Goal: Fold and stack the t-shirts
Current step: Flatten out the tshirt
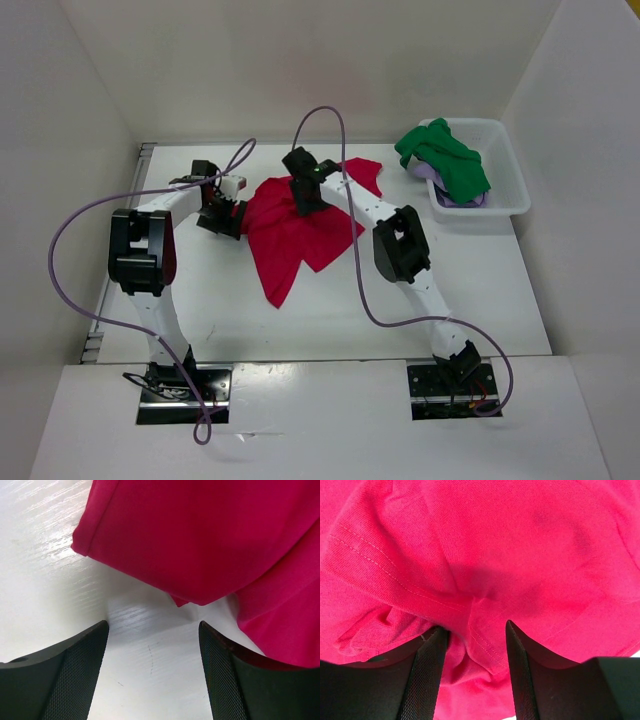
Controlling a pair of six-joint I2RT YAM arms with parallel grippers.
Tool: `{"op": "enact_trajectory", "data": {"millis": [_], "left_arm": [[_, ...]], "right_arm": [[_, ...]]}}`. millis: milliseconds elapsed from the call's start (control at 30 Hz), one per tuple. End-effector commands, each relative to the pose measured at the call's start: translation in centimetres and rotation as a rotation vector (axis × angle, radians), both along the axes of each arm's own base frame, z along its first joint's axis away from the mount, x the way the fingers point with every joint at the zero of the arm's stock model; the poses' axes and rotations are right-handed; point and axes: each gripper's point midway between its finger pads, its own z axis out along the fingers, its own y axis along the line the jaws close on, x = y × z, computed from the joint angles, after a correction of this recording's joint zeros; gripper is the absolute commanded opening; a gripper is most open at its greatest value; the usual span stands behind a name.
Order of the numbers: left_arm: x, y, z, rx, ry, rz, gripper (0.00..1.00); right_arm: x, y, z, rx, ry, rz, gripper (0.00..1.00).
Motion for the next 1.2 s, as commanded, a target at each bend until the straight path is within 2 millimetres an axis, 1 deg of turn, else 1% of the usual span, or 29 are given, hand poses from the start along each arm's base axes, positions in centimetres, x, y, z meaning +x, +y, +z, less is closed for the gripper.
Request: {"op": "enact_trajectory", "data": {"millis": [0,33,67,100,133,200,233,267,300,333,367,433,467,500,533,567,600,633,667,700,733,800,833,933,1033,1067,1100,1133,1167], "left_arm": [[-0.6,-1.1,-0.5,-0.038,0.023,-0.001,0.80],[-0.6,-1.1,-0.5,-0.038,0.023,-0.001,0.81],[-0.6,-1.1,-0.5,-0.038,0.023,-0.001,0.81],[-0.5,-1.1,-0.1,-0.038,0.014,-0.001,0.81],[-0.7,-1.1,-0.2,-0.038,0.023,-0.001,0.81],[-0.7,-1.1,-0.2,-0.038,0.023,-0.001,0.81],[-0.7,-1.1,-0.2,-0.038,0.023,-0.001,0.81],[-0.7,-1.1,-0.2,-0.038,0.023,-0.001,0.81],[-1.0,-1.1,-0.4,-0.037,0.032,-0.001,0.81],[-1.0,-1.3,-0.4,-0.047,0.033,-0.005,0.81],[-1.1,-1.3,-0.7,-0.047,0.042,-0.005,0.81],[-0.9,-1.7,-0.8,-0.047,0.041,-0.014,0.80],[-0.9,-1.9,-0.8,-0.060,0.043,-0.009,0.80],[-0.7,-2.3,-0.8,-0.060,0.040,-0.019,0.77],[-0.4,-2.8,-0.4,-0.069,0.031,-0.031,0.77],[-0.4,-3.1,-0.4,-0.081,0.031,-0.036,0.76],[-0.2,-3.5,-0.5,-0.081,0.032,-0.046,0.76],[-0.1,-4.0,-0.4,-0.090,0.023,-0.058,0.72],[0.2,-4.2,-0.4,-0.099,0.019,-0.062,0.72],[0.0,-4.6,-0.8,-0.098,0.032,-0.071,0.72],[0.3,-4.6,-0.6,-0.102,0.025,-0.063,0.71],[0.4,-4.7,-1.4,-0.105,0.046,-0.051,0.71],[0.3,-4.7,-1.8,-0.104,0.056,-0.050,0.71],[0.2,-4.9,-1.8,-0.116,0.060,-0.044,0.71],[0.2,-4.9,-1.8,-0.116,0.060,-0.044,0.71],[0.2,-4.9,-1.8,-0.116,0.060,-0.044,0.71],[0.2,-4.9,-1.8,-0.116,0.060,-0.044,0.72],[0.2,-4.9,-1.8,-0.116,0.060,-0.044,0.72],[0.2,-4.9,-1.8,-0.116,0.060,-0.044,0.72]], "right_arm": [[0.7,-0.2,3.4,0.049,-0.043,0.000,0.54],[0.5,0.1,3.9,0.063,-0.045,0.025,0.56],[-0.3,0.5,4.1,0.092,-0.018,0.060,0.59],[-0.5,0.8,4.8,0.109,-0.028,0.087,0.61],[-1.2,1.3,6.4,0.140,-0.053,0.116,0.63],[-1.5,1.1,7.9,0.165,-0.091,0.118,0.66],[-2.0,0.7,8.9,0.181,-0.115,0.119,0.66],[-2.1,0.4,9.3,0.180,-0.126,0.114,0.66],[-2.1,-0.4,9.2,0.187,-0.117,0.083,0.66],[-2.6,-1.1,9.0,0.203,-0.100,0.073,0.66],[-2.0,-2.0,8.9,0.245,-0.082,0.050,0.62],[-2.0,-3.1,7.5,0.311,-0.035,-0.023,0.57],[-1.8,-3.7,7.5,0.349,-0.029,-0.051,0.53],[-1.1,-5.0,6.9,0.396,-0.005,-0.094,0.46],[-1.5,-5.6,5.9,0.437,0.029,-0.148,0.42],[-0.6,-5.8,6.0,0.487,0.012,-0.165,0.39],[-0.1,-6.5,5.5,0.529,0.035,-0.188,0.32],[0.2,-6.7,5.1,0.556,0.052,-0.215,0.27],[0.2,-6.4,3.8,0.558,0.083,-0.222,0.23],[1.1,-6.7,4.0,0.564,0.070,-0.231,0.21],[1.5,-6.6,3.7,0.564,0.070,-0.231,0.21],[1.5,-6.6,2.6,0.545,0.104,-0.242,0.21],[1.3,-6.4,2.2,0.549,0.119,-0.237,0.24],[1.2,-6.3,1.7,0.550,0.132,-0.235,0.33],[0.6,-6.3,0.7,0.550,0.164,-0.244,0.36],[0.7,-6.0,0.9,0.563,0.160,-0.234,0.37],[1.0,-5.9,0.6,0.569,0.158,-0.241,0.37],[0.6,-5.8,0.3,0.575,0.174,-0.235,0.39],[0.8,-5.7,0.0,0.577,0.171,-0.234,0.39]]}}
